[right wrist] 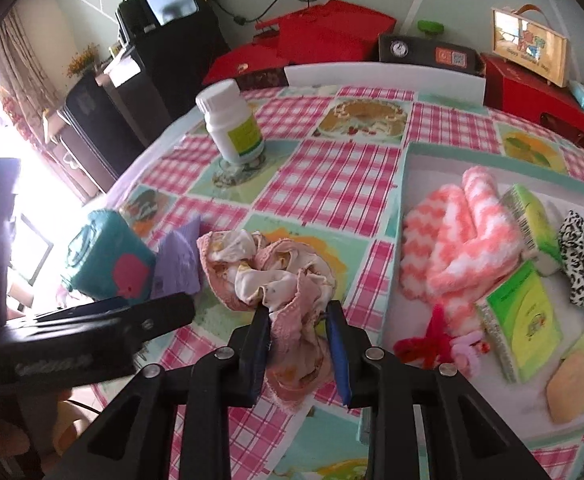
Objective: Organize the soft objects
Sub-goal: 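Grasp the purple wipes pack with the left tool while the right tool holds the scrunchie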
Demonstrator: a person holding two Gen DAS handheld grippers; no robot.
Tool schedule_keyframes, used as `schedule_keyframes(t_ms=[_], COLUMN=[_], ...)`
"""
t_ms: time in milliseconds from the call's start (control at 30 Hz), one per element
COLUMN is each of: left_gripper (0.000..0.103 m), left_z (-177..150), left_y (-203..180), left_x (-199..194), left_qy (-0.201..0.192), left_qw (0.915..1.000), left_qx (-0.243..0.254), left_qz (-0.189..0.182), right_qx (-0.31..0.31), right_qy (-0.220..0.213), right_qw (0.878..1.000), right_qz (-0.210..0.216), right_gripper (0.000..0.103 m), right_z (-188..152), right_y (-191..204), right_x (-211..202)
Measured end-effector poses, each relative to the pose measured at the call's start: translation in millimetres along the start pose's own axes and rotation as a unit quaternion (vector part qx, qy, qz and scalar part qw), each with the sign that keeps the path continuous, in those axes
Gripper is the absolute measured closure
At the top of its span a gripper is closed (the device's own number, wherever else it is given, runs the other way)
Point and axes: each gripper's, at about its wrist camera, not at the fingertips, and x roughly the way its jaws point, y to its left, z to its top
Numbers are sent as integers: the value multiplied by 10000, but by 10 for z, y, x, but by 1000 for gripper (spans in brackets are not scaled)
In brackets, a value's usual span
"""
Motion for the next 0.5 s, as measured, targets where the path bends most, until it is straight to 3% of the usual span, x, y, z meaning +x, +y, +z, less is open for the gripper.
schedule_keyframes(t_ms=[500], left_gripper=[13], left_z=[222], left_y=[-32], left_x=[199], left_qy=[-3], left_qw=[9981], left_qx=[-556], left_qz=[270], right_qx=[365], right_qy=[-366], right_qw=[9986], right_qz=[89], right_gripper=[74], right_z=[74], right_y=[-194], right_x=[-257])
